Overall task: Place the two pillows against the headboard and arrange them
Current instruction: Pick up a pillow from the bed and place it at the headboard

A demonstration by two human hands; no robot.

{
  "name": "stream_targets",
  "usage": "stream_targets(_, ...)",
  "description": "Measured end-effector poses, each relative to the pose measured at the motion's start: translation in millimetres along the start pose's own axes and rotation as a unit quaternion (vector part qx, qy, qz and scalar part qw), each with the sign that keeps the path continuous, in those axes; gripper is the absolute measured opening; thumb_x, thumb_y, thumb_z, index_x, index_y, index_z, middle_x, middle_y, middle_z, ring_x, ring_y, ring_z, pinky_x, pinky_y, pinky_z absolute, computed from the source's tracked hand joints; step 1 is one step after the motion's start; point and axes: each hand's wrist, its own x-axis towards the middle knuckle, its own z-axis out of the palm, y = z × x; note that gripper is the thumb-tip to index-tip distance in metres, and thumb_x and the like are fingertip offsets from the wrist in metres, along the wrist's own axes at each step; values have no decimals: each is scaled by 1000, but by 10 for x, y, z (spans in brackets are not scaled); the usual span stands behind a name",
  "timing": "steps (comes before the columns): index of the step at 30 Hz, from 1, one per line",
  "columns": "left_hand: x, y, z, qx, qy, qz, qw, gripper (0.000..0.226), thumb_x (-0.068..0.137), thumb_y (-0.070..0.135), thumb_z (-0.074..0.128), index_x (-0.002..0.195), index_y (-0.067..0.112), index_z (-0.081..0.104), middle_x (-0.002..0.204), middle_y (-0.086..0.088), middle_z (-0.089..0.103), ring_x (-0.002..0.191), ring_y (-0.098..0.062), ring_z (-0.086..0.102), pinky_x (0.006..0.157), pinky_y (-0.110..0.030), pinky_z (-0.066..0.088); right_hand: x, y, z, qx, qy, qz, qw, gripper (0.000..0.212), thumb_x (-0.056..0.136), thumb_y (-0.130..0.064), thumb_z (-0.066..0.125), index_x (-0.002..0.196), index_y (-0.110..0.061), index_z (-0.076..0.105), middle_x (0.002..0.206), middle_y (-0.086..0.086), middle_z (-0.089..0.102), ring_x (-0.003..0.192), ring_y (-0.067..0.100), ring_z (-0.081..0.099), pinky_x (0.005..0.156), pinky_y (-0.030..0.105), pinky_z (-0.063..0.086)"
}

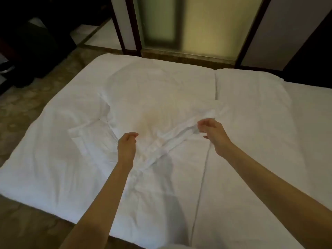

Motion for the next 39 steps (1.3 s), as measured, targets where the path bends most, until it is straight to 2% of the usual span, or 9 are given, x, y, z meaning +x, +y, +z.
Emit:
stream_targets(6,734,-25,-131,23,75,-61,995,40,93,16,41,129,1,48,134,-29,46,87,-27,54,90,-51,47,688,-205,238,-166,47,-47,984,35,83,-12,66,116,-15,57,122,6,52,102,20,51,77,28,42)
stream_targets(9,1001,1,-67,20,79,-96,992,51,95,32,43,141,12,37,145,-18,36,119,-36,50,95,-46,43,1112,-280,209,-292,47,-41,954,54,81,-17,70,130,-18,47,134,11,43,120,29,44,98,42,41)
stream_targets(12,1241,-22,26,-10,65,-112,992,64,93,46,43,147,17,26,147,-14,36,124,-33,47,89,-37,39,1492,-313,239,-449,39,-12,892,76,76,-27,74,140,-24,33,140,11,37,128,34,37,103,50,35)
stream_targets(19,1528,-86,244,-10,85,-179,980,90,83,67,44,149,11,16,150,-17,35,134,-38,39,107,-47,32,1980,-231,245,-560,-50,66,824,107,61,-49,81,142,-22,18,129,9,44,124,35,44,101,52,32)
stream_targets(22,1529,-154,283,0,67,-194,979,95,81,71,42,149,10,15,149,-16,37,134,-38,39,108,-49,32,2044,-157,191,-579,-74,73,809,77,68,-47,76,128,-12,42,120,8,56,109,31,54,84,39,35)
stream_targets(25,1490,-283,258,6,52,-159,986,85,88,63,40,147,4,25,149,-16,40,135,-35,40,110,-44,32,2054,-49,151,-535,-74,49,840,43,87,-40,59,109,-4,60,113,18,65,85,29,56,71,32,39)
stream_targets(29,1379,-343,258,22,86,-117,989,65,95,49,39,141,2,40,143,-17,48,130,-35,45,109,-42,35,1892,98,11,-452,-44,30,890,34,90,-30,54,107,-2,63,109,22,66,95,37,62,70,33,40)
stream_targets(34,1038,-474,323,24,97,-115,988,65,95,49,37,141,3,39,143,-19,47,131,-36,45,111,-44,35,1507,246,-181,-394,-22,-4,919,26,89,-22,53,63,-20,52,81,13,66,73,28,57,60,29,36)
stream_targets(39,621,-676,361,26,111,-112,987,63,96,48,36,138,1,44,139,-20,52,128,-37,47,110,-48,37,1050,449,-398,-361,-16,-19,932,24,89,-21,53,65,-25,53,67,0,57,70,26,54,64,30,36)
